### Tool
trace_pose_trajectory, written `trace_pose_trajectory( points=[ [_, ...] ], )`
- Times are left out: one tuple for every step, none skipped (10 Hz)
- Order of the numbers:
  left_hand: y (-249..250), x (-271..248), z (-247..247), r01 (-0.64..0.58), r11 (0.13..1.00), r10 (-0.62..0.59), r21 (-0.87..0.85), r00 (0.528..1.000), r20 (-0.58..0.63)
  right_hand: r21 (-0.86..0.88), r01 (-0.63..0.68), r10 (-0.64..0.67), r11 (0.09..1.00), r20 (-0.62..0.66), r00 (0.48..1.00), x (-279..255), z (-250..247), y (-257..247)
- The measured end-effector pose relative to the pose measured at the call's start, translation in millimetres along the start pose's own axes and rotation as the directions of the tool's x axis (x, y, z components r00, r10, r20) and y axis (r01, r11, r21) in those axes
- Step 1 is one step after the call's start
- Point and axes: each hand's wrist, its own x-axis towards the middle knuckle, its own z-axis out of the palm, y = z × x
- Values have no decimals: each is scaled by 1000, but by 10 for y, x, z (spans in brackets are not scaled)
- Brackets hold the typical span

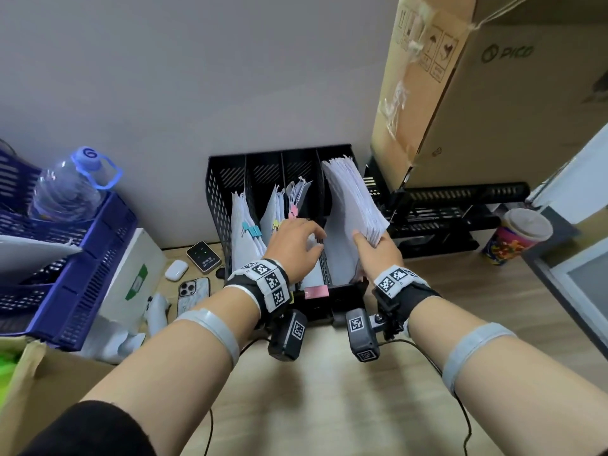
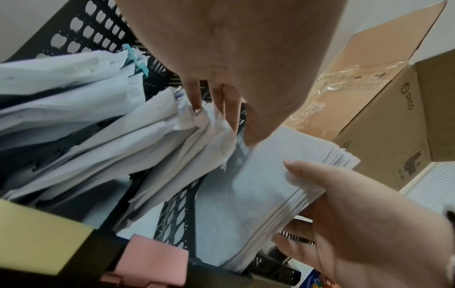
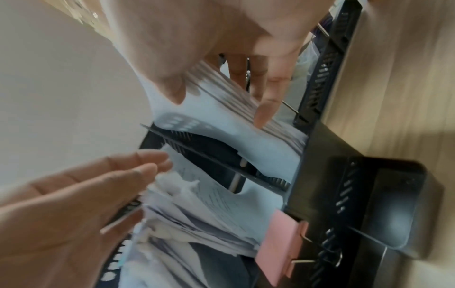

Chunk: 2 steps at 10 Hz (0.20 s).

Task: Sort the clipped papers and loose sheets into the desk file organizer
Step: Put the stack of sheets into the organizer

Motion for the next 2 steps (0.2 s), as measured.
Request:
trace_pose_trajectory(
  points=[
    [195, -88, -68, 100, 984, -106, -151, 994, -37, -11, 102, -100, 995, 99, 990, -53, -208, -33],
    [418, -158, -175, 172, 931, -218, -321, 969, -113, 65, 230, -238, 971, 208, 949, -179, -538, -299]
  ],
)
